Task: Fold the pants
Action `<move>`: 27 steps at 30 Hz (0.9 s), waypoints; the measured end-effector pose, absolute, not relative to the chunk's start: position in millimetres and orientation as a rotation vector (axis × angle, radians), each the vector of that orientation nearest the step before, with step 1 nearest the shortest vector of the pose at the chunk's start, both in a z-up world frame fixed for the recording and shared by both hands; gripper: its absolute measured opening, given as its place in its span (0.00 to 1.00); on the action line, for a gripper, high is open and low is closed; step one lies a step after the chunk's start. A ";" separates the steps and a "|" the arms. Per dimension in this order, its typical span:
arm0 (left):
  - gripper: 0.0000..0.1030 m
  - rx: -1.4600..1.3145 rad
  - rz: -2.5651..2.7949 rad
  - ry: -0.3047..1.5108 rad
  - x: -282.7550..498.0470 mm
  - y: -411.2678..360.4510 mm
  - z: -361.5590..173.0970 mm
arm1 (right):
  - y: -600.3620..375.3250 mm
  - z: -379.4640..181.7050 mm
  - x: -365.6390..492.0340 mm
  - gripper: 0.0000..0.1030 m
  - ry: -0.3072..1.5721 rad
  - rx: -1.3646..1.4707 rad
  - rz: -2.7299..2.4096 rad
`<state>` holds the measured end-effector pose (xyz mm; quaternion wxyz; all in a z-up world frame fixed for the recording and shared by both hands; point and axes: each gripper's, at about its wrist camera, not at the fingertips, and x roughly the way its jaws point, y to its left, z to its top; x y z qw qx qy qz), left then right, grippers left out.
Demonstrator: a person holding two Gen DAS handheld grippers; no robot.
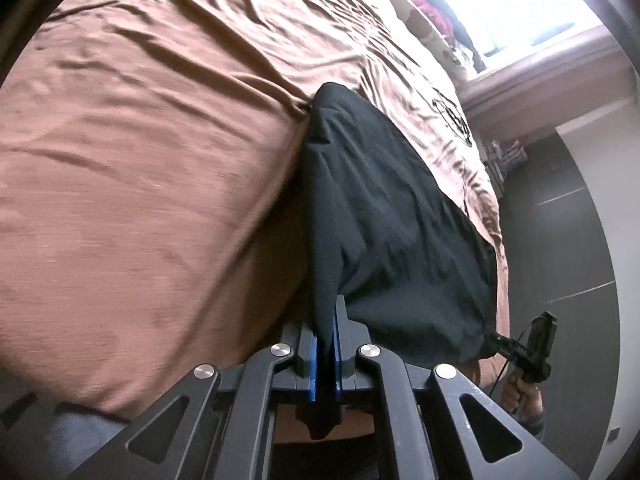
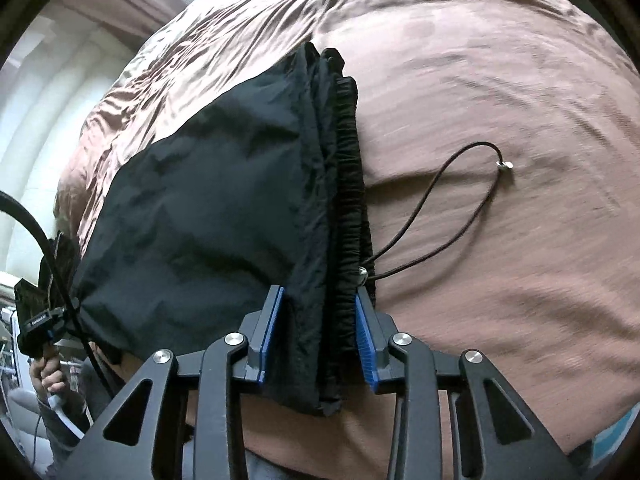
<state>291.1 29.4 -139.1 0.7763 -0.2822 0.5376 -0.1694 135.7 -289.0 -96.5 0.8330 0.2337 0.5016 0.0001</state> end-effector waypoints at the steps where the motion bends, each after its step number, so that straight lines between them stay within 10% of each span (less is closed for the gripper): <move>1: 0.05 -0.614 -0.359 1.158 288.1 38.1 -138.4 | -284.1 -97.8 139.1 0.31 1.065 0.491 0.007; 27: 0.06 -0.703 -0.277 1.162 256.0 120.7 -165.2 | -225.4 -112.5 160.1 0.23 1.088 0.413 0.076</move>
